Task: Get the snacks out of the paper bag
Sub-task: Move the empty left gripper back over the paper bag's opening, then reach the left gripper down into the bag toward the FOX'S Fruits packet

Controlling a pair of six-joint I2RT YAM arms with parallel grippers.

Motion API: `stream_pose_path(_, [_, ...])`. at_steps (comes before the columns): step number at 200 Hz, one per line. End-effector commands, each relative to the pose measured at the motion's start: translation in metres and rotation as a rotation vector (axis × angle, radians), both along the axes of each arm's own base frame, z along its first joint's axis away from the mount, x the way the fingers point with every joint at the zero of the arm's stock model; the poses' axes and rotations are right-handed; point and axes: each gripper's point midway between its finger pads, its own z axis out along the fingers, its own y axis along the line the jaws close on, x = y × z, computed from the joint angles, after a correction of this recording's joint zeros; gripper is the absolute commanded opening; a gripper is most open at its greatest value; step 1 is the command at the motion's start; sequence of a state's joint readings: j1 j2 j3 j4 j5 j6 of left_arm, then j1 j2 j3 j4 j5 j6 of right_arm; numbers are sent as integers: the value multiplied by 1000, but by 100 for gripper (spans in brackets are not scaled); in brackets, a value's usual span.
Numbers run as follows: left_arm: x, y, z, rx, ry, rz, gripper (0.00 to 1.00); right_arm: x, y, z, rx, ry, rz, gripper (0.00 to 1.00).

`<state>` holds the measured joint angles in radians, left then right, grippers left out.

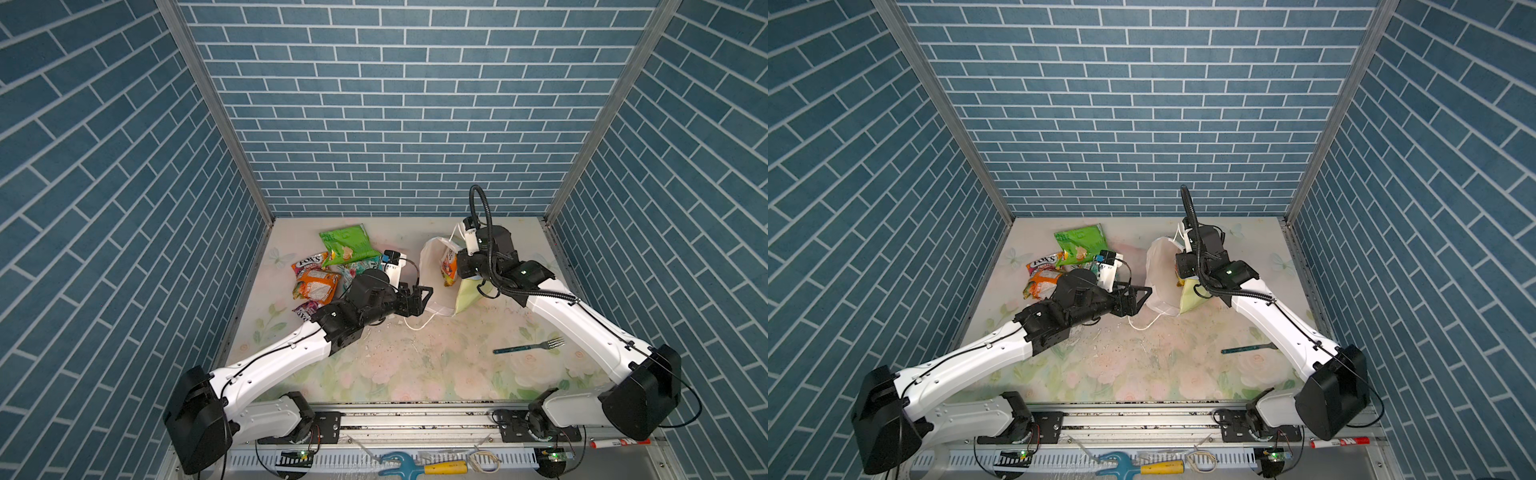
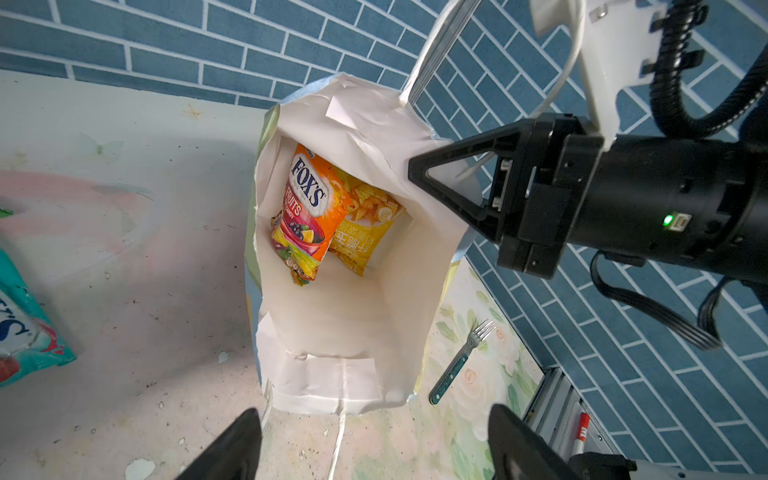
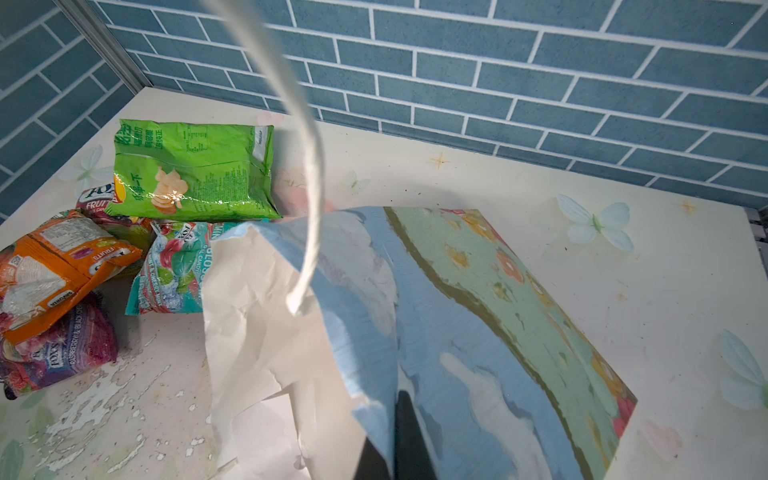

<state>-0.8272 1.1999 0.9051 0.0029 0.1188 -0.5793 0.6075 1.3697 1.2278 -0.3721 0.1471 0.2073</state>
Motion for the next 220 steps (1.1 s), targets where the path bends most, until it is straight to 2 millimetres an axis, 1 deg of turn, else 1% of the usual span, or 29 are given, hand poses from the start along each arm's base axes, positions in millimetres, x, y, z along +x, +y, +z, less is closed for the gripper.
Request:
stream_pose_path(1, [10,-6,10,16,-29,8,86,4,3,18,66,-26,-19,0])
stream_pose_path(23, [21,-18,7,23,-24,4,86,2,-2,18,71,-22,-40,0])
stream_pose_path(46, [32,-34,7,14,-18,-20,85,-2,-4,18,82,-22,-43,0])
stream_pose_path(63, [39,-46,5,5,-15,-36,85,-5,-10,18,88,-42,-62,0])
stream_pose_path(84, [45,-59,2,-6,-6,-59,85,-9,-15,22,110,-76,-70,0])
stream_pose_path(115, [50,-73,-9,-16,8,-86,84,-15,-19,27,129,-74,-79,0])
stream_pose_path(140, [56,-75,-17,-13,-7,-76,84,-18,-20,30,140,-71,-79,0])
stream_pose_path(161, [60,-76,-17,-9,-33,-72,84,-17,-22,31,144,-63,-100,0])
stream_pose_path(195, [56,-79,-15,-18,-45,-101,83,-14,-24,24,128,-40,-126,0])
stream_pose_path(220, [53,-81,-20,-29,-41,-121,83,-10,-27,22,113,-36,-149,0])
